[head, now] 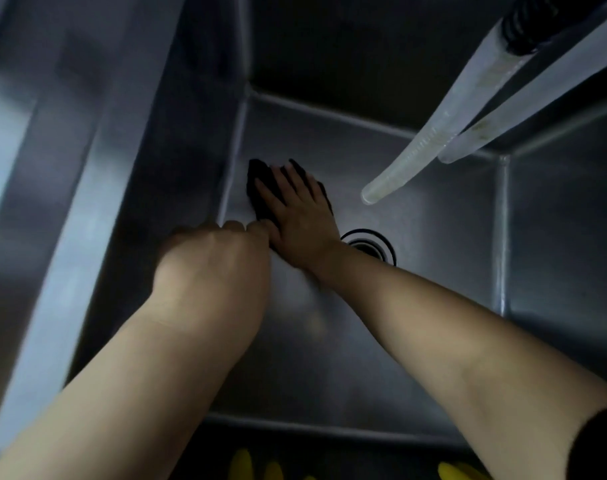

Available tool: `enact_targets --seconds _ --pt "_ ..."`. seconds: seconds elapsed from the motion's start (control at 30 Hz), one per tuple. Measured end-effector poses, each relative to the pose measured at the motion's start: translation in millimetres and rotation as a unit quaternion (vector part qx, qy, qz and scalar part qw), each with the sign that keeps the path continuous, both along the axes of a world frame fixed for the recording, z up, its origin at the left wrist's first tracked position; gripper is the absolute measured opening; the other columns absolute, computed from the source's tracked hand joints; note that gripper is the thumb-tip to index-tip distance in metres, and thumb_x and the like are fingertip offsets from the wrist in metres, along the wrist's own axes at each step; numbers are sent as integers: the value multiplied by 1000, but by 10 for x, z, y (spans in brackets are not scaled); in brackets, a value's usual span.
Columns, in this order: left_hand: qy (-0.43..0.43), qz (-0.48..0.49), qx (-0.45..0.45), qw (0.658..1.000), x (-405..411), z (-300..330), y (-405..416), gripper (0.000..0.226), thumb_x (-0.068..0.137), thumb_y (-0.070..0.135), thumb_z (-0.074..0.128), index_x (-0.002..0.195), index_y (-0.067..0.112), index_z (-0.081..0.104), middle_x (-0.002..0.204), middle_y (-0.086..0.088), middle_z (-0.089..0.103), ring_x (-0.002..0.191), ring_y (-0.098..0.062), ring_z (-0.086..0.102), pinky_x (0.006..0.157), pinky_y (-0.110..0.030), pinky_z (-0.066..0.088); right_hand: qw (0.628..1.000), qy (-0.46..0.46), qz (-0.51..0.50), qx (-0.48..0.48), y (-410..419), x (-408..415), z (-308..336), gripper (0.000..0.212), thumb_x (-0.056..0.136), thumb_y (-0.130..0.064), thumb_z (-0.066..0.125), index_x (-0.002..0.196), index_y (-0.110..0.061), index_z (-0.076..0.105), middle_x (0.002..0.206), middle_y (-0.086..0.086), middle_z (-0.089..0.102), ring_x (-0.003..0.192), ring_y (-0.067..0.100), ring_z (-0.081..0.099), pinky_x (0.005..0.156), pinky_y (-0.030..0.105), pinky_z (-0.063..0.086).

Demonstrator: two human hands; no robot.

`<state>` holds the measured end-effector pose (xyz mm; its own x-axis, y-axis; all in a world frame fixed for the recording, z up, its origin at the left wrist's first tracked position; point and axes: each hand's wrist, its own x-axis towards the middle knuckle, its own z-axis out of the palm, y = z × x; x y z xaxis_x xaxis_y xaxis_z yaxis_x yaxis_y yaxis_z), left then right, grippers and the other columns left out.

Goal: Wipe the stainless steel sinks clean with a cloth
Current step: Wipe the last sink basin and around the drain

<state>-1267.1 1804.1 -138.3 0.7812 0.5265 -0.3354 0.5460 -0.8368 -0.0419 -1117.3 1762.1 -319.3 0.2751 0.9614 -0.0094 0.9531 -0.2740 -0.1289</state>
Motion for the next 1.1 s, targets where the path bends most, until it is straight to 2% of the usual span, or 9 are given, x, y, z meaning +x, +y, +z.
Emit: enact_targets --seconds 0.17,0.4,0.5,0.57,0.67,0.73,0.8,0.9,1.1 --pt "0 9 1 1000 11 -85 7 24 97 32 34 120 28 43 107 4 54 93 -19 56 68 -31 32 997 7 -79 -19 569 272 57 65 90 -46 36 150 -25 20 155 5 24 144 31 14 112 48 19" --pt "-6 -22 31 999 -30 -151 35 16 94 37 40 108 29 42 100 4 54 89 -19 57 64 -31 31 996 12 -83 -28 715 547 89 65 93 -47 34 151 -24 18 156 7 23 145 28 12 114 47 15" --pt "-23 -50 10 998 -25 -175 -81 43 92 46 39 131 29 30 109 6 54 88 -17 58 65 -30 37 994 9 -102 -42 434 783 91 64 94 -50 30 151 -24 17 158 7 18 145 27 11 115 41 7" --pt "-32 -69 2 997 -16 -164 -156 54 89 50 43 137 29 28 109 8 58 83 -15 59 61 -28 37 987 7 -151 -60 165 1025 114 69 90 -57 21 151 -26 14 159 5 14 146 25 10 116 42 9" --pt "-27 -80 15 996 -8 -149 -160 52 79 52 59 125 28 51 93 6 66 71 -18 64 54 -28 41 979 -17 -193 -62 -308 1353 154 69 89 -56 27 150 -26 16 159 5 14 146 25 9 116 46 11" --pt "-31 -75 7 997 -21 -169 -141 52 83 56 50 127 30 45 104 7 63 84 -18 63 65 -30 46 972 -12 -227 -61 -616 1532 167 66 91 -50 37 150 -26 17 159 6 15 146 27 10 116 47 14" --pt "-25 -89 9 996 -37 -236 -170 50 86 59 38 129 32 36 112 10 58 92 -15 59 72 -30 45 959 -11 -273 -73 -956 1698 161 65 94 -45 35 151 -24 15 159 8 11 146 26 5 118 46 9" --pt "-4 -107 13 994 -31 -284 -190 50 87 60 34 129 33 34 112 11 56 92 -13 59 72 -29 45 931 -49 -345 -106 -1556 1834 212 63 96 -43 30 152 -19 12 159 13 10 146 28 5 119 45 8" --pt "4 -127 32 991 -32 -255 -206 47 89 55 36 129 32 37 111 9 56 93 -14 59 65 -28 37 927 -63 -347 -125 -2045 1330 255 69 89 -46 23 151 -17 17 158 16 14 146 29 6 119 43 1"
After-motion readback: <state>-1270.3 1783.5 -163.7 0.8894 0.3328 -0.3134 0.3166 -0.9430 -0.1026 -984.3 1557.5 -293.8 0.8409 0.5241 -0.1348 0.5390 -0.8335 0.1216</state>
